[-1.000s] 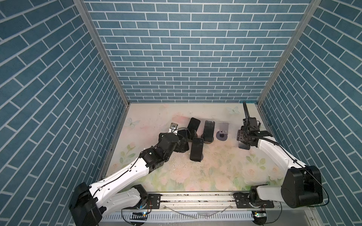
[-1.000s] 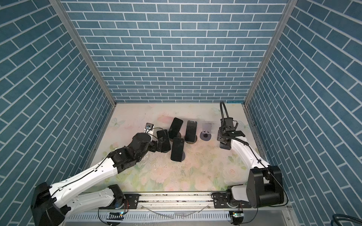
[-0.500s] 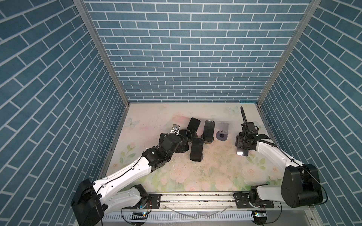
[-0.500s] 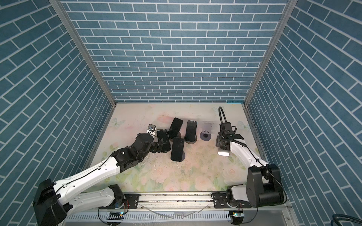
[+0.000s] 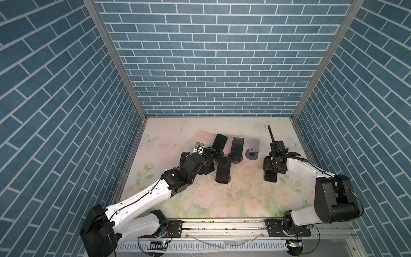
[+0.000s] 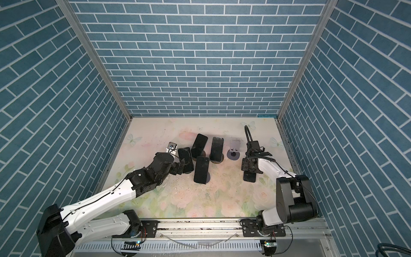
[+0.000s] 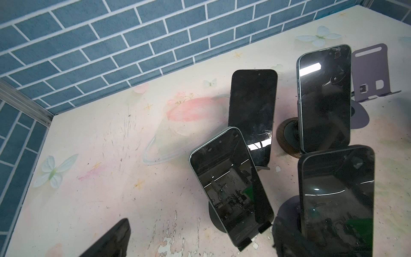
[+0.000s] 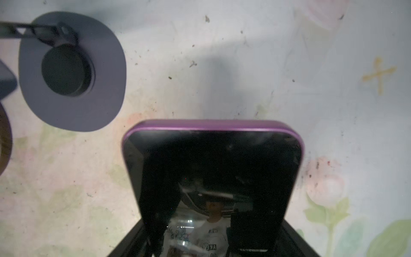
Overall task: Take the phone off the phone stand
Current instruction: 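Lift the purple-cased phone off the grey stand with the right gripper, then lower the phone flat onto the table nearer the robot and open the right gripper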
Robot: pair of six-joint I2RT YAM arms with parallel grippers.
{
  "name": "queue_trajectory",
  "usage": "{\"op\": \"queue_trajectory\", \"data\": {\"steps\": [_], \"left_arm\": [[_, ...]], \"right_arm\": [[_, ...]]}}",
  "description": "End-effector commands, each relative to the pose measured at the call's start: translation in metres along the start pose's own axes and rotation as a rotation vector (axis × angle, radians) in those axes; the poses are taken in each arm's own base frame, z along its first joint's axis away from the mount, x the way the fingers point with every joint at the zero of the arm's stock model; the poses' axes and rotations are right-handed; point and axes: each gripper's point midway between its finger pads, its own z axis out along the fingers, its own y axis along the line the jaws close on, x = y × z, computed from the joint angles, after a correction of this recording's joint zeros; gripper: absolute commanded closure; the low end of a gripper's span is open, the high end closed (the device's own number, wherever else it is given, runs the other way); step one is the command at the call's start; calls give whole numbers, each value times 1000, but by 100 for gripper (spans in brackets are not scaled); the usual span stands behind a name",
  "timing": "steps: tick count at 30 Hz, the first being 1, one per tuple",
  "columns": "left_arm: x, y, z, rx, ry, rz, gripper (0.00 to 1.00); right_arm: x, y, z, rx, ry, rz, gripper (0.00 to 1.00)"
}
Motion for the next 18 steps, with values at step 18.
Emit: {"op": "queue_trajectory", "data": {"steps": [18], "left_arm": [[-4,-2,0,1,-30,22,0]], "right_arm": [[30,68,-17,-171,128,-32,58]]}}
